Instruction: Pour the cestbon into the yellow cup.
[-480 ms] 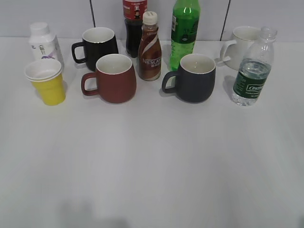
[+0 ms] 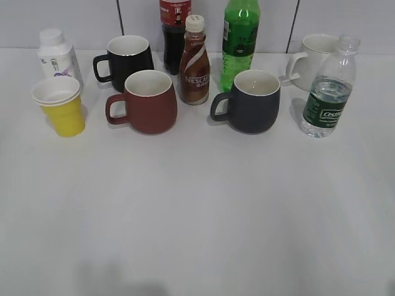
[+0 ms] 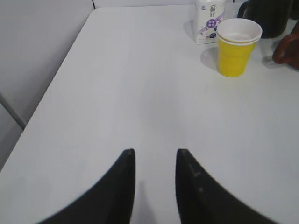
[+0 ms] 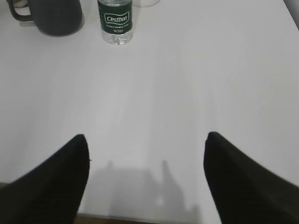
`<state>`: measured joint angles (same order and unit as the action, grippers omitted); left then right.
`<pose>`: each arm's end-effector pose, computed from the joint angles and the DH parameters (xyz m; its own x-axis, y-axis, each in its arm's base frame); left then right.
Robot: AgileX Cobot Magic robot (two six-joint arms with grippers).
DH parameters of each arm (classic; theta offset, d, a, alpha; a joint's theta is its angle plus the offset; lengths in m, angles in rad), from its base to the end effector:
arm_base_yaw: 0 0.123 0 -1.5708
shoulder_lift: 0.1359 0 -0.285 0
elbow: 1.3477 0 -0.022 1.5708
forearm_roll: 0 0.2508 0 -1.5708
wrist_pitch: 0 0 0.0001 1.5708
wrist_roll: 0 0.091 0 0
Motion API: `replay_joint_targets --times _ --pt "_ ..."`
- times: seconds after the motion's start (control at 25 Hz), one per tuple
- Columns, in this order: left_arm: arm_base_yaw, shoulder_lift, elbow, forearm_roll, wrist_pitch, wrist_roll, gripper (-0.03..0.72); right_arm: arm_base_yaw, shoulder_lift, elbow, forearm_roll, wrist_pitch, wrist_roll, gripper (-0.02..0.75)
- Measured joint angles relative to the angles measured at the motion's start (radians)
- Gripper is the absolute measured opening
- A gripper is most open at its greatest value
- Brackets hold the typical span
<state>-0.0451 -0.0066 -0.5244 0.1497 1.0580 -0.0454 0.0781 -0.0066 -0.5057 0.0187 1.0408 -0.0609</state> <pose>-0.0087 0.0122 0.2849 -0.4229 0.0473 -0.9050 -0.0610 0.9949 0.0805 -0.0058 0.0010 0.2805 -0.4204 -0.0845 -0.9034 -0.1143 0.9927 -0.0396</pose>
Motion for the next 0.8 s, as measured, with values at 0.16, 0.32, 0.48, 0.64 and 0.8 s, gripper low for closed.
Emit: replay_joint_targets --times 0.16,0.32,0.48,0.64,0.8 --pt "0.0 0.0 0.0 0.0 0.0 0.0 0.23 0.0 0.0 0.0 0.0 0.0 0.0 0.572" --pt "0.0 0.0 0.0 0.0 0.0 0.0 0.23 0.0 0.0 0.0 0.0 0.0 0.0 0.572" --pt "0.0 0.0 0.0 0.0 0.0 0.0 0.23 0.0 0.0 0.0 0.0 0.0 0.0 0.572" --pt "0.0 0.0 0.0 0.0 0.0 0.0 0.23 0.0 0.0 0.0 0.009 0.0 0.0 0.572" --pt "0.0 0.0 0.0 0.0 0.0 0.0 0.23 0.0 0.0 0.0 0.012 0.0 0.0 0.572"
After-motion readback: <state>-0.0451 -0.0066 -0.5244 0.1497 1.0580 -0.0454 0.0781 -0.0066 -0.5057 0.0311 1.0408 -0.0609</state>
